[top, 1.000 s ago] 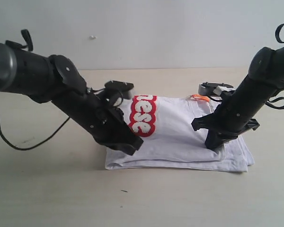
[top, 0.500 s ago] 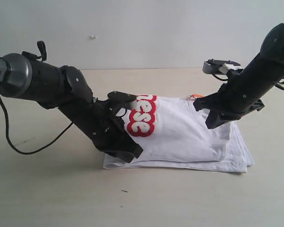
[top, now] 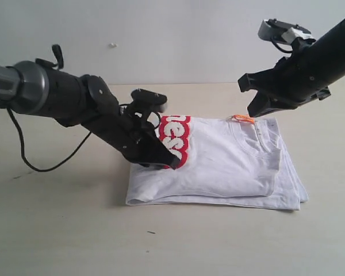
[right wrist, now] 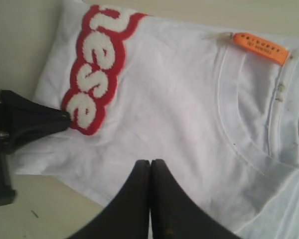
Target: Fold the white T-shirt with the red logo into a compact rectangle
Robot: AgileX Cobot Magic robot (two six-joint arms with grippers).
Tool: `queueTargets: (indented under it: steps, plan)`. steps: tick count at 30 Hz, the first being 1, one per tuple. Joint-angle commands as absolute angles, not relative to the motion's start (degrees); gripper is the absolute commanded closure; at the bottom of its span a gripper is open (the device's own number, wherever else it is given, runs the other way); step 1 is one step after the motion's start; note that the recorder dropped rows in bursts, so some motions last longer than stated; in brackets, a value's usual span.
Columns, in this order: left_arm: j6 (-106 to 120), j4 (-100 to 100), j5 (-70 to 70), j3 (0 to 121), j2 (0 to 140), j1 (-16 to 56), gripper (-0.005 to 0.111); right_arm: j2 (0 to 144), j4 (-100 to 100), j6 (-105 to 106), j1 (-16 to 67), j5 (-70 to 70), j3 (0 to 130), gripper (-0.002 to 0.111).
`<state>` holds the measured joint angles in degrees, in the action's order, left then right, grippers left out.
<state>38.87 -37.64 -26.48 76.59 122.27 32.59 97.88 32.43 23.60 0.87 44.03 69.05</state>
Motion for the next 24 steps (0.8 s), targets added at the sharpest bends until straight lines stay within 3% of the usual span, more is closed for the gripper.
queueTargets:
  steps: [1, 8, 24]
  plan:
    - [36.2, -33.4, -29.9, 78.8, 125.7, 32.6, 0.107, 93.7, 33.0, 24.4, 1.0, 44.7, 69.1, 0.108]
    - [23.0, -15.9, -39.3, 79.0, 126.2, 32.6, 0.107, 90.0, 34.6, 25.8, 1.0, 45.1, 69.1, 0.108]
    - [13.2, -7.8, -42.3, 73.6, 119.6, 29.3, 0.107, 88.7, 34.4, 26.9, 1.0, 47.2, 69.1, 0.108]
